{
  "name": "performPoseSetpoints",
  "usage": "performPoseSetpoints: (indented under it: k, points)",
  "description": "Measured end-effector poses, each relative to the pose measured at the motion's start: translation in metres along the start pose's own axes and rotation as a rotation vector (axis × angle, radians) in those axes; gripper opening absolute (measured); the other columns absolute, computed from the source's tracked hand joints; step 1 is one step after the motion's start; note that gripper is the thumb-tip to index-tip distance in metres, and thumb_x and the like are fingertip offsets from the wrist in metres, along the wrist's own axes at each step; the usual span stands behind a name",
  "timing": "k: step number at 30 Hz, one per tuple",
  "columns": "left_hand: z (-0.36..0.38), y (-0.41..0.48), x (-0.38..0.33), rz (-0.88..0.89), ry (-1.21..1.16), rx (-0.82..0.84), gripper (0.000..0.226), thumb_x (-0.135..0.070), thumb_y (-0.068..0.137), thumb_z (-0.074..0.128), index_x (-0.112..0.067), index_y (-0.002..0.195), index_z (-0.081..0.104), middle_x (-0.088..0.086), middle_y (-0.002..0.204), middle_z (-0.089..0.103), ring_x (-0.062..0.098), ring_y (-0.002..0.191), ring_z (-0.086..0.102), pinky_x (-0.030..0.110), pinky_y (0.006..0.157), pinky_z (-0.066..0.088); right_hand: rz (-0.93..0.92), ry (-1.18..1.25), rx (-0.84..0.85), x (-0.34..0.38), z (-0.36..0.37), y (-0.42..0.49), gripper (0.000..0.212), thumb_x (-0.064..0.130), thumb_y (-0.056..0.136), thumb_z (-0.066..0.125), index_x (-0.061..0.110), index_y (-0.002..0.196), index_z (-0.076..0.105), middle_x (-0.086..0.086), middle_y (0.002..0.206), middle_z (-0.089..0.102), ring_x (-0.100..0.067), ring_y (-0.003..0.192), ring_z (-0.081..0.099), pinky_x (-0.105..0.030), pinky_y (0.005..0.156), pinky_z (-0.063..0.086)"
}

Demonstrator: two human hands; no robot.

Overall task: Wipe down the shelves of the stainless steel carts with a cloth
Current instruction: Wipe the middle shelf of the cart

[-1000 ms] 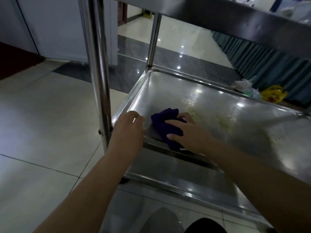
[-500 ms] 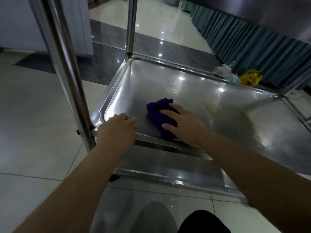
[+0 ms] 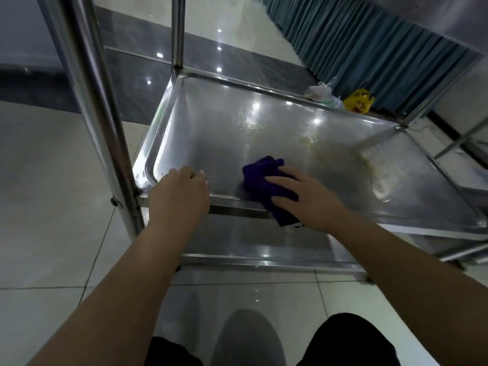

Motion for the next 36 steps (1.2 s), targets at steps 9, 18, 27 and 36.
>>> performPoseSetpoints:
  k: [9, 18, 27, 36]
  points:
    - [0.003, 0.012, -0.014, -0.134, -0.069, 0.111, 0.025, -0.026, 0.092, 0.045, -0.01, 0.099, 0.064, 0.01, 0.099, 0.055, 0.033, 0.095, 0.053, 0.039, 0.077, 0.042, 0.391, -0.252, -0.005, -0.032, -0.001, 0.005, 0.054, 0.058, 0.093, 0.03, 0.041, 0.144, 0.023, 0.004, 0.156, 0.014, -0.029, 0.136, 0.025, -0.045, 0.104, 0.029]
    - [0.02, 0.015, -0.067, 0.06, -0.225, 0.038, 0.035, -0.028, 0.097, 0.038, -0.016, 0.123, 0.058, 0.005, 0.13, 0.054, 0.027, 0.117, 0.05, 0.042, 0.099, 0.035, 0.268, -0.169, -0.036, -0.105, -0.034, -0.006, 0.047, 0.041, 0.096, 0.045, 0.033, 0.142, 0.037, 0.003, 0.154, 0.024, -0.022, 0.134, 0.032, -0.037, 0.108, 0.029]
    - [0.024, 0.021, -0.091, -0.103, -0.069, 0.04, 0.031, -0.043, 0.09, 0.044, -0.032, 0.115, 0.059, 0.008, 0.101, 0.057, 0.033, 0.101, 0.05, 0.049, 0.089, 0.041, 0.033, -0.206, -0.058, -0.088, -0.012, 0.032, 0.054, 0.062, 0.09, 0.032, 0.046, 0.141, 0.026, 0.008, 0.155, 0.019, -0.026, 0.127, 0.032, -0.04, 0.101, 0.03]
    - [0.022, 0.023, -0.103, -0.179, -0.039, 0.093, 0.034, -0.04, 0.091, 0.044, -0.032, 0.122, 0.056, 0.009, 0.115, 0.055, 0.032, 0.112, 0.047, 0.046, 0.092, 0.04, 0.513, -0.256, -0.103, -0.176, -0.058, 0.041, 0.051, 0.05, 0.09, 0.044, 0.022, 0.132, 0.036, -0.007, 0.147, 0.017, -0.046, 0.122, 0.028, -0.055, 0.1, 0.027]
Point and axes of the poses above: each hand's wrist, its own y-axis towards the middle knuckle, its own z-axis out of the palm, x = y × z, the point moved 3 cm from there along y, towards the middle knuckle
